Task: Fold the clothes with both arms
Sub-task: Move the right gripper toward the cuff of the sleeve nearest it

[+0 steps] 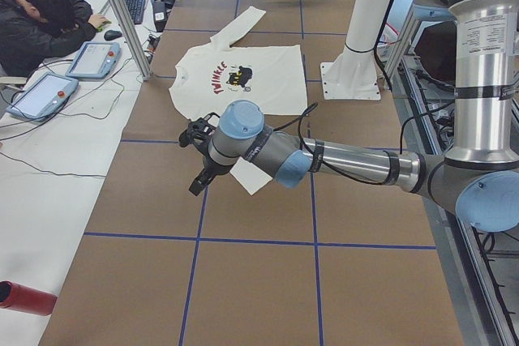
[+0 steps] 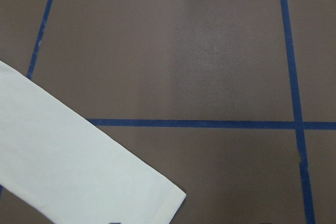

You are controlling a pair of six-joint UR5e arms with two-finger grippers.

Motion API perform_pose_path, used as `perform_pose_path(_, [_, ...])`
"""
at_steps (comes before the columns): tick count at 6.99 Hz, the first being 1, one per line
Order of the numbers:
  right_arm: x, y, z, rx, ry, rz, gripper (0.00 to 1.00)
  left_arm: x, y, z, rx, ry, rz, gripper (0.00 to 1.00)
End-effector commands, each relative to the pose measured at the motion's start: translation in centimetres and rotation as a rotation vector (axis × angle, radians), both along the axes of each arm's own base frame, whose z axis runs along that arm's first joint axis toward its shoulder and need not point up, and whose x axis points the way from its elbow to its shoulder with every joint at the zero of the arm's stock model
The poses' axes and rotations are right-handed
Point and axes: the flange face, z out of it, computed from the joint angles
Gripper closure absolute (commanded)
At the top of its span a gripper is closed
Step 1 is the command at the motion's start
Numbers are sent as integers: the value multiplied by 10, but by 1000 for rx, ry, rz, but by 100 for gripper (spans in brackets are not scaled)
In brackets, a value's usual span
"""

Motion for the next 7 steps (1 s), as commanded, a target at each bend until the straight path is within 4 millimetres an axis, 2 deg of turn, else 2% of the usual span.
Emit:
perform_pose_path(1, [-63,11,48,19,36,39,26,0,2,0,0,0,1,0])
perform_pose_path(2, [-75,18,65,31,50,24,29,0,2,-1,2,0,1,0])
perform_pose_path(3, [-86,15,65,43,45,10,33,0,2,-1,1,0,0,0])
perform_pose_path(6, [-116,-29,51,77,25,8,38,-1,3,0,0,-2,-2,0])
perform_pose_path(7, [-116,-30,55,75,31,5,38,-1,3,0,0,-1,-1,0])
